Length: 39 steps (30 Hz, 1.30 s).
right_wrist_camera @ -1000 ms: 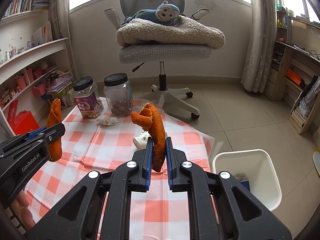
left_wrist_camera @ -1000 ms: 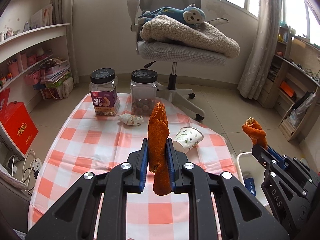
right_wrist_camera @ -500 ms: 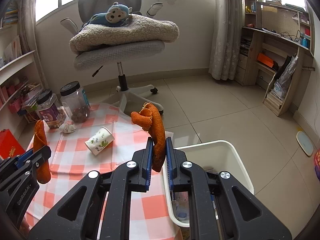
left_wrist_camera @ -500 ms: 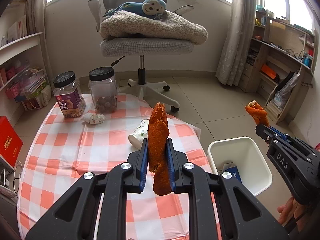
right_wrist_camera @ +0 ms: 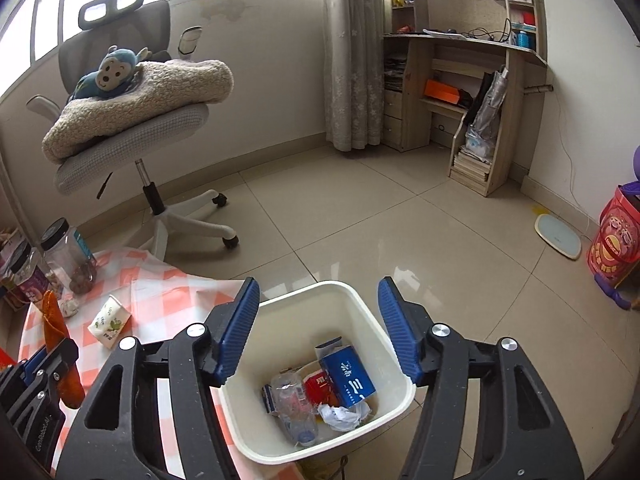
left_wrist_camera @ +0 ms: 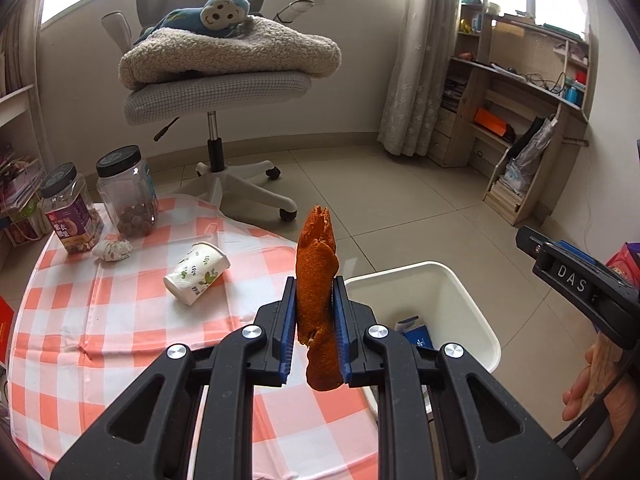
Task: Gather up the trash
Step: 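Lower the straight orange piece into the bin and open the left tool, then grasp the leaf-print paper cup with left tool while right tool returns to table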
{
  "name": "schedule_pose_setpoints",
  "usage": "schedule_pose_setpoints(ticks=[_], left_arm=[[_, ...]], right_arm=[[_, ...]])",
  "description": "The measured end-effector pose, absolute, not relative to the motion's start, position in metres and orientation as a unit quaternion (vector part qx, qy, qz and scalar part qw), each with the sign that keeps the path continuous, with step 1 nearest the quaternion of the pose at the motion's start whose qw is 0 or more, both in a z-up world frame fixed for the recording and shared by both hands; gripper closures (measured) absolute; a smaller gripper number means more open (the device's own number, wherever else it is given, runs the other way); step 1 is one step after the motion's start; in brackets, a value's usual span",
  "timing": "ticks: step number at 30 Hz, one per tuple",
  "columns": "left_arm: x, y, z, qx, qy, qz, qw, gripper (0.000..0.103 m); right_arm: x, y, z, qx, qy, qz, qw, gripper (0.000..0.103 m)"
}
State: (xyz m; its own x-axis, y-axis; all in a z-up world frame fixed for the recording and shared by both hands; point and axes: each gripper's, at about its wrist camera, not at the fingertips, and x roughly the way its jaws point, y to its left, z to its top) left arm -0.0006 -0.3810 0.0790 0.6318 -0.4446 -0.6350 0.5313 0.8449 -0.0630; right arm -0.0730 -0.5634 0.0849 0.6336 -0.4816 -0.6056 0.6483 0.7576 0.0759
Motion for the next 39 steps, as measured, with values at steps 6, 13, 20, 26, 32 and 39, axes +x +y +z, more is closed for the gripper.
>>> schedule_pose_setpoints(ticks=[6,13,20,26,32,39], left_arm=[[-0.011,-0.416,0.076,0.082,0.329,-0.303,0.891,0.085],[-0.015,-0.451,0.071,0.102,0.329,-0.331,0.878,0.083],[-0.011,-0.478,0.07,0.102,0.342,-0.358,0.863,0.051],[-0.017,-0.482,0.076,0.115,0.324,-0.358,0.868,0.047],[-0.013,-0.475,0.076,0.129,0.313,-0.345,0.875,0.026],[0.019,-0.458,0.054,0.18,0.332,-0.301,0.875,0.013]], right_arm=[[-0.098,-0.588,0.087,0.157,0.272,-0.353,0.881,0.024],[-0.123,-0.61,0.09,0.184,0.252,-0.387,0.867,0.016],[-0.144,-0.623,0.092,0.207,0.233,-0.418,0.853,0.009],[-0.146,-0.623,0.092,0.199,0.231,-0.429,0.851,0.007],[-0.139,-0.615,0.091,0.186,0.24,-0.429,0.851,0.007],[-0.119,-0.598,0.089,0.173,0.265,-0.398,0.861,0.007]])
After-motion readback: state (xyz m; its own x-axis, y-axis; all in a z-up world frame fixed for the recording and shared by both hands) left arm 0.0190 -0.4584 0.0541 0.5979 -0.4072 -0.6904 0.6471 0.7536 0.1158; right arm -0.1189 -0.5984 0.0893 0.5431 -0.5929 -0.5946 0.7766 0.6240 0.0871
